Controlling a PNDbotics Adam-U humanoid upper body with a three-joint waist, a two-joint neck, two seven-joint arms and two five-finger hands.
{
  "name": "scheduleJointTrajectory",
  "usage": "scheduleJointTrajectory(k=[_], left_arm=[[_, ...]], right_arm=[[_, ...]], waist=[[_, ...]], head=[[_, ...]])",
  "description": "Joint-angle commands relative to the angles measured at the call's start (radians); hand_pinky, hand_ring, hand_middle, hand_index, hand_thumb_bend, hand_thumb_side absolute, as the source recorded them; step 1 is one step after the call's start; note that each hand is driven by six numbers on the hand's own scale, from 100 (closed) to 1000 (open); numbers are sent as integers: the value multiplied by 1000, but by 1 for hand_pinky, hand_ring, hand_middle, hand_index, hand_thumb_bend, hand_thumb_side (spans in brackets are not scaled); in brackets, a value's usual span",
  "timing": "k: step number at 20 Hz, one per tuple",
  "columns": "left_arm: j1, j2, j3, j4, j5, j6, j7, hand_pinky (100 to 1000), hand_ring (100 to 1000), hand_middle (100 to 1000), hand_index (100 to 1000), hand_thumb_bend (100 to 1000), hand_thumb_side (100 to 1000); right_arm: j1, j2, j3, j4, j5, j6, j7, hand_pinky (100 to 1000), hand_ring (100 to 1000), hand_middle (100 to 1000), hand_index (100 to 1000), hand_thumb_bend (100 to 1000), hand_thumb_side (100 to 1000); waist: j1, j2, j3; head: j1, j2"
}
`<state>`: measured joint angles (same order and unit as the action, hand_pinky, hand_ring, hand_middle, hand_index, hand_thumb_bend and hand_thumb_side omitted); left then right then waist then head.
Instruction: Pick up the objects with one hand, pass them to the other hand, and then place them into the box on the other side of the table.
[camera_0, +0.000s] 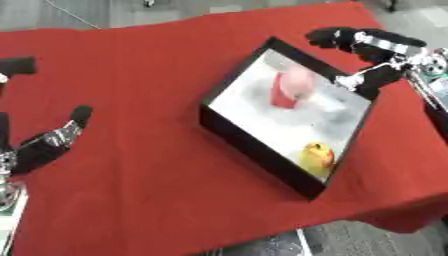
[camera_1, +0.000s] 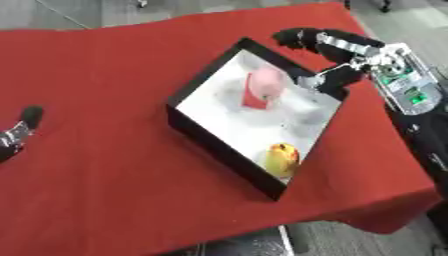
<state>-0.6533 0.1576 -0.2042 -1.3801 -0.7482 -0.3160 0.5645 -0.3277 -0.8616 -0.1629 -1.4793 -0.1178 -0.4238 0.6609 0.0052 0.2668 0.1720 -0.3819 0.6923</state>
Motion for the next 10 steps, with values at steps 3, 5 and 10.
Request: scheduleJointTrajectory(k=[3, 5, 10], left_arm=[[-5, 40, 32, -33, 27, 25, 15, 859, 753, 592, 773, 592, 605], [-3, 45, 37, -38, 34, 32, 18, 860, 753, 591, 771, 592, 605], [3, 57, 48, -48, 55, 47, 23, 862, 751, 587, 768, 578, 615]], right_arm=[[7, -32, -33, -26, -34, -3, -5, 1000, 999, 1000, 981, 100, 312], [11, -32, -37, -38, -51, 5, -13, 1000, 997, 1000, 982, 100, 312], [22, -26, -43, -66, -105, 51, -35, 1000, 997, 1000, 973, 100, 342]], waist=[[14, -27, -3], [14, -27, -3], [13, -30, -2]], head=[[-5, -1], [-3, -1], [9, -3]])
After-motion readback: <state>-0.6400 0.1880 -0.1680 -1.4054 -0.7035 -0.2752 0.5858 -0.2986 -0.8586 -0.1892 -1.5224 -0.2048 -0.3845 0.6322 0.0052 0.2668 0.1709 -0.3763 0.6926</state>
